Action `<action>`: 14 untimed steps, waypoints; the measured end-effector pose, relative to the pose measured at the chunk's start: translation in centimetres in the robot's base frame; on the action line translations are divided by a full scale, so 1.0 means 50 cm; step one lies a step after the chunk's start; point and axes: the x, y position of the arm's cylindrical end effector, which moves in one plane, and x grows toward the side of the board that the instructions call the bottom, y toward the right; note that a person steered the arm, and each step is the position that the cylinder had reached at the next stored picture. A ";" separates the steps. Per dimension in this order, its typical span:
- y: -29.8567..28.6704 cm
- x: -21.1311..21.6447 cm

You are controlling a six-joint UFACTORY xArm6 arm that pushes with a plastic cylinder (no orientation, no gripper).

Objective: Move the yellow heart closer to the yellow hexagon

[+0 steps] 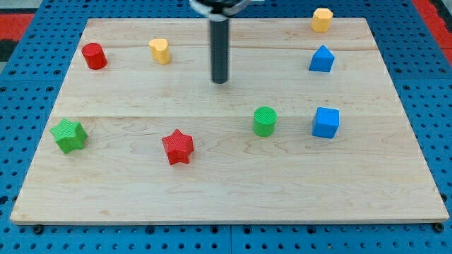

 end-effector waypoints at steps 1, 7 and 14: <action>-0.196 0.000; -0.005 -0.167; 0.159 -0.144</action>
